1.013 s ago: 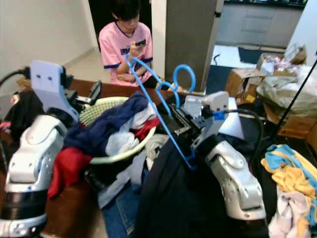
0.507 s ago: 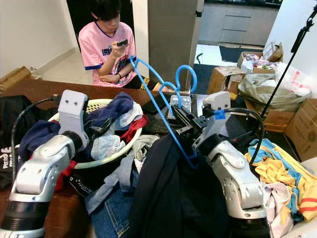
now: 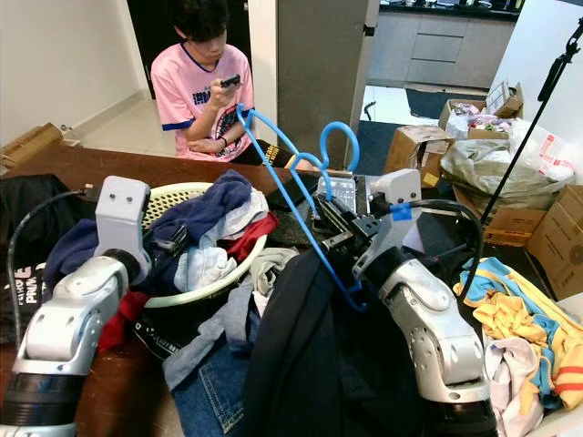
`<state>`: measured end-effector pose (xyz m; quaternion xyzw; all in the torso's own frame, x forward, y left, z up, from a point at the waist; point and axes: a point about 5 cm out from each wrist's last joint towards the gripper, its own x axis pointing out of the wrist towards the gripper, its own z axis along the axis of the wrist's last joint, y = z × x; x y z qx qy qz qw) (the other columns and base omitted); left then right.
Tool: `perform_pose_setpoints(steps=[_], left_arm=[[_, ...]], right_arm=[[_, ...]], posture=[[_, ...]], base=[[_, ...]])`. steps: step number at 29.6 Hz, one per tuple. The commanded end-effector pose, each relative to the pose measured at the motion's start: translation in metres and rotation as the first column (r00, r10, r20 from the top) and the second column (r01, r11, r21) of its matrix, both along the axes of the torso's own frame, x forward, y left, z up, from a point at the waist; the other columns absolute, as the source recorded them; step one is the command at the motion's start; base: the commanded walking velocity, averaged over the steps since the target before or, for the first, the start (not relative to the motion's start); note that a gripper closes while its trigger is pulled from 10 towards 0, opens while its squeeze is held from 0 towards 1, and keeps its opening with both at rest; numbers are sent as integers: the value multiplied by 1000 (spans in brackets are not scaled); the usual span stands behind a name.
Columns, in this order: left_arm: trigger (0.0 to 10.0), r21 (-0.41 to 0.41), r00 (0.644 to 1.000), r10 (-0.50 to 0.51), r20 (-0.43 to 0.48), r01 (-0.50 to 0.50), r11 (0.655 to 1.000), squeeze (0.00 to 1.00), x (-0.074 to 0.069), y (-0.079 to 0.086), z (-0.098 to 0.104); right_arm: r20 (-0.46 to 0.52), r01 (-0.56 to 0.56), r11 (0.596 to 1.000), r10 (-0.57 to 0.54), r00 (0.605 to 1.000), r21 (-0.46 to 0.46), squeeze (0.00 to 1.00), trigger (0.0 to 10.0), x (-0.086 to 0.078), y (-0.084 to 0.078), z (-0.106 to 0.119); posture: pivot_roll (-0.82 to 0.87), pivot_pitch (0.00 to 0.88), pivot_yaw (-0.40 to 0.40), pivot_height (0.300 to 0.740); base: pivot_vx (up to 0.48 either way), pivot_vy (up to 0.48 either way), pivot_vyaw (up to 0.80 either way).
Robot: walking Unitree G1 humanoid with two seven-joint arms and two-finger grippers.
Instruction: Hang hanger
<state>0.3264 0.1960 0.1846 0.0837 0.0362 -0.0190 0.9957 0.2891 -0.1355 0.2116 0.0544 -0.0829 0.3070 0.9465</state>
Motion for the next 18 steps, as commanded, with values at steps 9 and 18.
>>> perform_pose_setpoints(steps=[9, 18], left_arm=[[10000, 5, 993, -117, 22, 117, 993, 0, 7, -26, -7], [10000, 32, 992, -119, 34, 118, 993, 0, 9, -22, -17]], right_arm=[[-107, -11, 993, -2, 994, -119, 0, 10000, -8, 4, -36], [-231, 87, 988, -115, 966, -128, 0, 10000, -2, -13, -63]], posture=[[28, 9, -39, 740], [12, 19, -42, 740]], base=[[0, 0, 0], [0, 0, 0]])
